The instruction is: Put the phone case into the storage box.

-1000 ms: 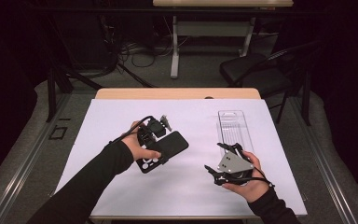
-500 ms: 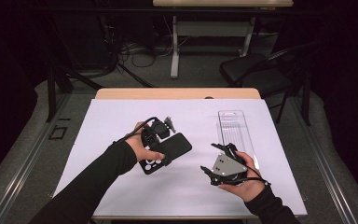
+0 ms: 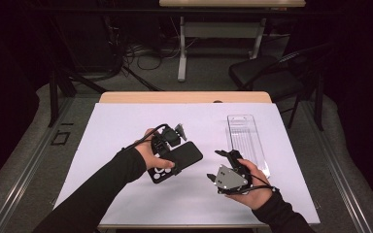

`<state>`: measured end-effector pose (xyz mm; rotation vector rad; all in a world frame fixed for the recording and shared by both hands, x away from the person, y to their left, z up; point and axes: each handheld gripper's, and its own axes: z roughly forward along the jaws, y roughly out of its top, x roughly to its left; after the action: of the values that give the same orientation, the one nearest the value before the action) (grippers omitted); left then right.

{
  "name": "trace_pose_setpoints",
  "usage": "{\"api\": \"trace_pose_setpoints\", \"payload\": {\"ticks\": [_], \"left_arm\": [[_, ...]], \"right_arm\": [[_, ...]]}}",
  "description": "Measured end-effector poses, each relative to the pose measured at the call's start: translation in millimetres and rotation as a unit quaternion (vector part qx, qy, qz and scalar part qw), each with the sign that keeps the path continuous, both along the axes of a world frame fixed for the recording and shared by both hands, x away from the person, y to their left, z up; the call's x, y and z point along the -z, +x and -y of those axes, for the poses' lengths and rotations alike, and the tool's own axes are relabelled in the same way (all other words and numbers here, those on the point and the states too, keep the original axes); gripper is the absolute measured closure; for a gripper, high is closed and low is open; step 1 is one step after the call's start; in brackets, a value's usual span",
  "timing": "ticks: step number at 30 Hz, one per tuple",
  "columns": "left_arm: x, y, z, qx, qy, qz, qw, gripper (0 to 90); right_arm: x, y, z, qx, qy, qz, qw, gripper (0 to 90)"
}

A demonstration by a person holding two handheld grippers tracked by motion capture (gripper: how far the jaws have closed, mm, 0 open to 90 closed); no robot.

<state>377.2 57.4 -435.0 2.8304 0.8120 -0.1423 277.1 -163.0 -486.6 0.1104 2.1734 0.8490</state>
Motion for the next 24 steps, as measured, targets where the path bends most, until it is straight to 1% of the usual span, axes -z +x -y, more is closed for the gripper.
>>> {"api": "trace_pose_setpoints", "payload": {"ticks": [4, 5, 6, 7, 8, 9, 10, 11, 12, 13, 16, 17, 18, 19, 22, 24], "left_arm": [[0.6, -0.8, 1.4, 0.0, 0.0, -0.001, 1.0, 15.2], [-0.2, -0.5, 1.7, 0.003, 0.001, -0.006, 1.0, 15.2], [-0.4, -0.7, 1.9, 0.002, 0.0, -0.006, 1.0, 15.2], [-0.4, -1.0, 2.2, 0.001, -0.002, -0.007, 1.0, 15.2], [-0.5, -1.3, 2.6, 0.002, -0.001, -0.008, 1.0, 15.2], [-0.6, -1.5, 2.9, 0.003, -0.002, -0.009, 1.0, 15.2], [-0.5, -2.1, 3.5, 0.003, -0.004, -0.009, 0.9999, 15.2], [-0.5, -2.4, 4.0, 0.004, -0.002, -0.009, 0.9999, 15.2], [-0.5, -2.6, 4.4, 0.004, -0.002, -0.009, 0.9999, 15.2], [-0.1, -3.1, 5.0, 0.004, -0.003, -0.009, 0.9999, 15.2], [0.5, -3.5, 6.6, 0.01, 0.0, -0.01, 0.9999, 15.2], [0.8, -3.8, 7.3, 0.011, 0.001, -0.011, 0.9999, 15.2], [1.1, -4.1, 8.1, 0.011, 0.001, -0.012, 0.9999, 15.2], [1.6, -4.2, 8.8, 0.013, 0.0, -0.013, 0.9998, 15.3], [2.2, -4.5, 11.5, 0.014, 0.001, -0.013, 0.9998, 15.3], [2.8, -4.6, 13.3, 0.016, 0.0, -0.013, 0.9998, 15.3]], "right_arm": [[0.5, -0.6, -4.4, -0.011, -0.019, 0.013, 0.9997, 23.7], [0.5, -0.9, -5.5, -0.012, -0.027, 0.019, 0.9994, 23.6], [2.2, -0.9, -8.2, -0.018, -0.023, 0.026, 0.9992, 23.4], [0.9, -1.1, -8.5, -0.019, -0.038, 0.031, 0.9986, 23.4], [2.1, -2.4, -9.6, -0.013, -0.034, 0.029, 0.9989, 23.4], [1.5, -1.4, -10.3, -0.025, -0.045, 0.037, 0.998, 23.4], [2.1, -1.1, -11.6, -0.029, -0.046, 0.044, 0.9976, 23.5], [2.3, -0.6, -12.6, -0.035, -0.058, 0.051, 0.9964, 23.6], [3.6, -1.4, -13.4, -0.033, -0.061, 0.052, 0.9962, 23.7], [3.9, -0.5, -14.2, -0.043, -0.066, 0.06, 0.9951, 24.1], [4.6, -1.6, -16.0, -0.05, -0.082, 0.066, 0.9932, 26.5], [7.1, -2.3, -16.9, -0.048, -0.072, 0.062, 0.9943, 27.2], [6.1, -2.5, -17.2, -0.05, -0.084, 0.066, 0.993, 27.7], [7.1, -2.8, -17.8, -0.051, -0.083, 0.068, 0.993, 28.0], [8.2, -3.2, -19.1, -0.054, -0.091, 0.072, 0.9918, 29.4], [9.9, -4.1, -20.0, -0.049, -0.093, 0.07, 0.992, 30.0]]}}
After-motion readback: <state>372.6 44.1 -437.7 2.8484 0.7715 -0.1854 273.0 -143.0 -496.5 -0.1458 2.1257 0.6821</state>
